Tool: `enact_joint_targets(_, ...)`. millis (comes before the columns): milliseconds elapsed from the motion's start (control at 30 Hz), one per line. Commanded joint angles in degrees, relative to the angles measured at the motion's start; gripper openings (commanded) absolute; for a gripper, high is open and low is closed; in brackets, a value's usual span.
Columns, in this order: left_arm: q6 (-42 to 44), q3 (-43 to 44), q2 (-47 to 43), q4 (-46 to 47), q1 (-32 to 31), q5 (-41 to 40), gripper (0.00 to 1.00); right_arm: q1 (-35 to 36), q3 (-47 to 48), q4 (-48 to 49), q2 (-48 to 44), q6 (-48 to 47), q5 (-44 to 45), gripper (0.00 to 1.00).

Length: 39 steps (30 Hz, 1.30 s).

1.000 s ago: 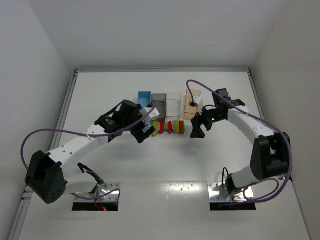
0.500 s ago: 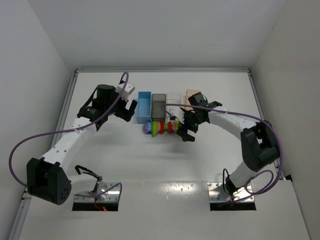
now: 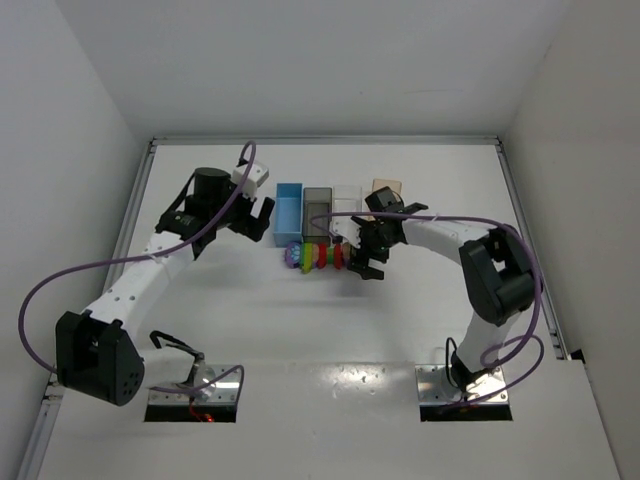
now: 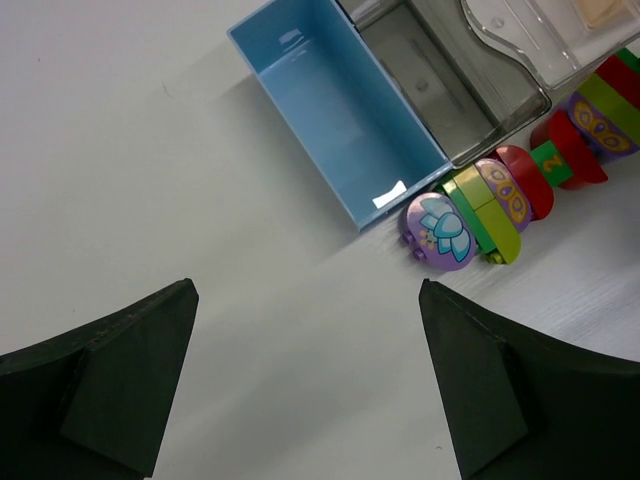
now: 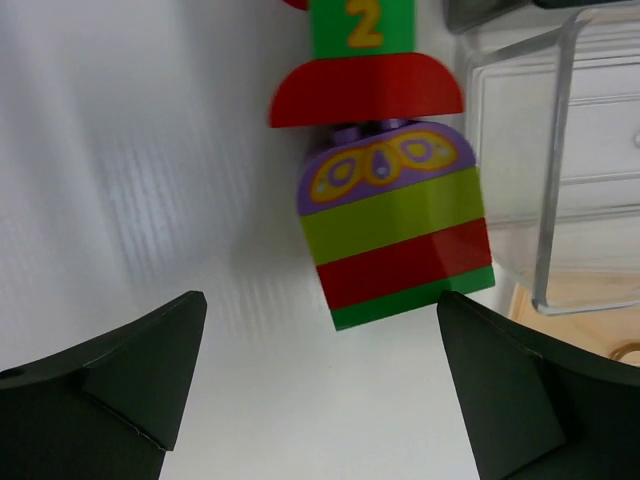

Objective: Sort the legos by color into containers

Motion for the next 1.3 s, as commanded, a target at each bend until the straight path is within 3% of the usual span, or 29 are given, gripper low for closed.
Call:
enact_joint_targets(0, -0.9, 1.2, -0.1, 2.3, 0.7, 0.6, 1.00, 0.4, 2.5, 3.7, 1.8, -0.1, 0.7, 1.00)
enact_joint_targets(400, -0.9, 0.7, 2.5, 2.3, 0.7, 1.7, 1.00, 0.4, 3.1, 6.3, 1.6, -0.1, 0.7, 1.00)
enact_joint_targets(733, -0.9, -0.4, 3.0, 2.8, 0.7, 2.2, 1.00, -0.6, 0.7, 9.2, 1.3, -7.0, -0.5, 1.00)
enact_joint_targets(1267, -1.4, -0.4, 5.2, 2.8, 0.2, 2.7, 1.00, -1.2, 5.1, -3.7, 8.1, -24.0, -4.0, 1.00)
